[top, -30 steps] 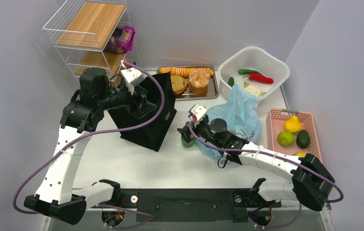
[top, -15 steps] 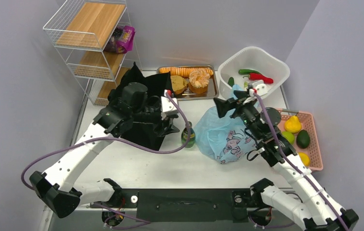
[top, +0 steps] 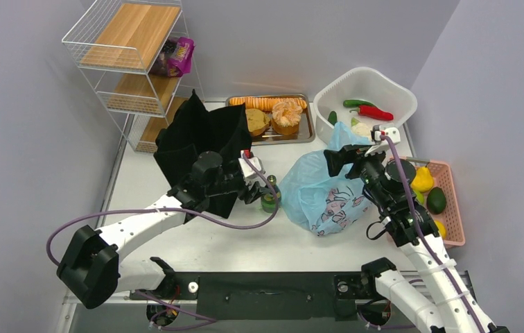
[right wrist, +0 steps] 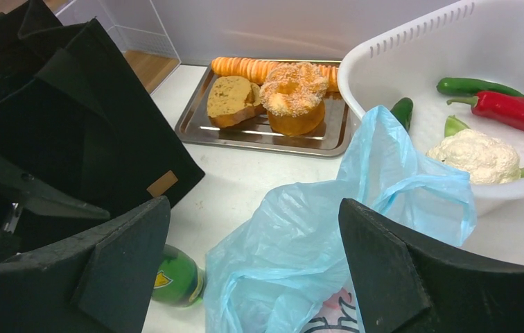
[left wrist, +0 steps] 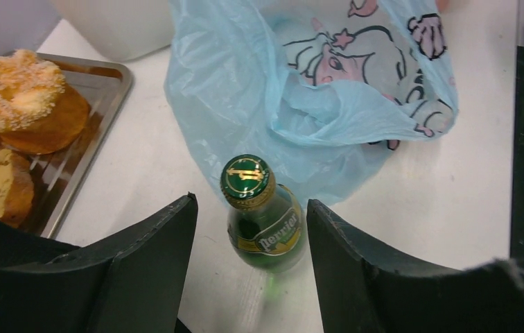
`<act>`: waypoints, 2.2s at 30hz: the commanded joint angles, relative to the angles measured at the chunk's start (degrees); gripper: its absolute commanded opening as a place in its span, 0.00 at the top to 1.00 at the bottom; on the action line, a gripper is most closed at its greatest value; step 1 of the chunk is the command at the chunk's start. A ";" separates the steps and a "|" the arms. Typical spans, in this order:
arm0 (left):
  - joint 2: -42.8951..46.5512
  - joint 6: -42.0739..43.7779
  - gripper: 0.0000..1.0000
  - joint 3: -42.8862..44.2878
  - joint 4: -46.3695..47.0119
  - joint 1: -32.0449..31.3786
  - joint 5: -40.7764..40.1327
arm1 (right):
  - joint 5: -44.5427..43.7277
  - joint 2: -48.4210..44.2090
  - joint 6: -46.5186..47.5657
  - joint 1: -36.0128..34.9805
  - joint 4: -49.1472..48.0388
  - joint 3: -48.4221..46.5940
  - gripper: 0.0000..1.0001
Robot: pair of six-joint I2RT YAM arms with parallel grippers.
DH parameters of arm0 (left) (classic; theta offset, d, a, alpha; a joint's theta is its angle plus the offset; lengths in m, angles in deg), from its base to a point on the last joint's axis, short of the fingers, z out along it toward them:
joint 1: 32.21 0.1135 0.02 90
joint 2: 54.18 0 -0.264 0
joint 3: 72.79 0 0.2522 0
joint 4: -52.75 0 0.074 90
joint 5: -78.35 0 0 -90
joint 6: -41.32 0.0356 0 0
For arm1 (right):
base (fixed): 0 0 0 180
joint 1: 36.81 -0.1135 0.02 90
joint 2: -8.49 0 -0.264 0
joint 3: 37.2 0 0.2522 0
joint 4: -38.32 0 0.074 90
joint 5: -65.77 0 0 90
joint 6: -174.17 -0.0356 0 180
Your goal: Untie the knot of the grocery bags and take out the mixed food
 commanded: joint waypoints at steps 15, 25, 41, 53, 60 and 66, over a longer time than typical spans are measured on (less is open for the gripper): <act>-5.92 -9.10 0.41 -5.60 25.02 -1.69 -4.37 | 3.17 1.39 -1.01 0.46 0.48 -0.22 0.13; -8.84 -10.64 0.52 -4.19 26.59 -2.35 -4.20 | 3.21 2.30 -1.26 0.43 0.69 -0.18 0.13; -5.58 -13.81 1.00 8.30 18.96 -4.62 -5.27 | 3.83 3.55 -1.73 0.39 0.38 -0.77 0.14; -8.90 -15.79 1.00 39.81 0.65 -2.16 -17.61 | 4.72 5.09 -1.17 0.35 -0.30 -2.44 0.14; -17.00 -15.64 1.00 61.37 1.95 10.44 -26.49 | 5.10 5.78 -1.45 0.21 -0.58 -2.60 0.14; -28.17 -15.30 1.00 79.04 6.41 21.26 -31.80 | 5.27 6.17 -1.99 -0.26 -1.12 -2.40 0.14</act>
